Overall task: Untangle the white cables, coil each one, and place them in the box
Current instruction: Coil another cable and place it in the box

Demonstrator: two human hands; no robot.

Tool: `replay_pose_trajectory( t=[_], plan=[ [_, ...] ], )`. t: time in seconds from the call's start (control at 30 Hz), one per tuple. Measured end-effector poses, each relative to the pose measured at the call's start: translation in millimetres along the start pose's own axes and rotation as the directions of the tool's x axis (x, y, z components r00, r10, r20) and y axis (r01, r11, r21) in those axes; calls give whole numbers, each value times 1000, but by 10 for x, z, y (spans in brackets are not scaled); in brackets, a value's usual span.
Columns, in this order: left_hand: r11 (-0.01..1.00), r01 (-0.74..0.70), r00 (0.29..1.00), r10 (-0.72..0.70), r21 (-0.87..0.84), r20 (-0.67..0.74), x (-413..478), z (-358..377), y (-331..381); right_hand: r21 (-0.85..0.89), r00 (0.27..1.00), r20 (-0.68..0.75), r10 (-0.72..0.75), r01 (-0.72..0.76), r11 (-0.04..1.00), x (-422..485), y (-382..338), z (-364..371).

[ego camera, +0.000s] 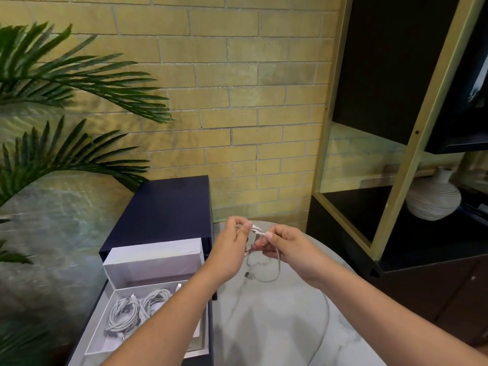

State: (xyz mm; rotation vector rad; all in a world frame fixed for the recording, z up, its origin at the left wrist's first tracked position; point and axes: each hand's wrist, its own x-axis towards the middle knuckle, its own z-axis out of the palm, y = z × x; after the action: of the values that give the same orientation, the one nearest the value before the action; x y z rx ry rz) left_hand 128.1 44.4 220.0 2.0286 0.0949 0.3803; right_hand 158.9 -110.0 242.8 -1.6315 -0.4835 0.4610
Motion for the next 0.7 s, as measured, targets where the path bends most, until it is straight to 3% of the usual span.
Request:
replay_pose_trajectory(
  t=[0.17, 0.33, 0.4, 0.47, 0.53, 0.6, 0.7],
  plan=[
    [985, -26, 996, 10, 172, 93, 1, -61, 5, -76, 1000, 13, 2, -1, 997, 31, -50, -51],
    [974, -28, 982, -15, 226, 186, -34, -146, 135, -290, 999, 23, -41, 46, 956, 103, -163, -177],
    [962, -50, 979, -6, 268, 204, -39, -163, 167, -514, 994, 25, -107, 105, 851, 127, -201, -228],
    [965, -52, 986, 9, 258, 167, -21, -158, 166, -758, 968, 50, -247, 198, 622, 155, -209, -266],
    [969, -55, 995, 33, 240, 95, -24, -132, 173, -858, 913, 94, -396, 276, 433, 170, -187, -290],
    [977, -70, 998, 67, 199, 21, -38, -98, 184, -845, 889, 79, -452, 300, 442, 185, -149, -294],
    [991, -80, 995, 85, 105, -44, -43, -54, 230, -700, 912, -57, -406, 253, 667, 184, -82, -238]
  ],
)
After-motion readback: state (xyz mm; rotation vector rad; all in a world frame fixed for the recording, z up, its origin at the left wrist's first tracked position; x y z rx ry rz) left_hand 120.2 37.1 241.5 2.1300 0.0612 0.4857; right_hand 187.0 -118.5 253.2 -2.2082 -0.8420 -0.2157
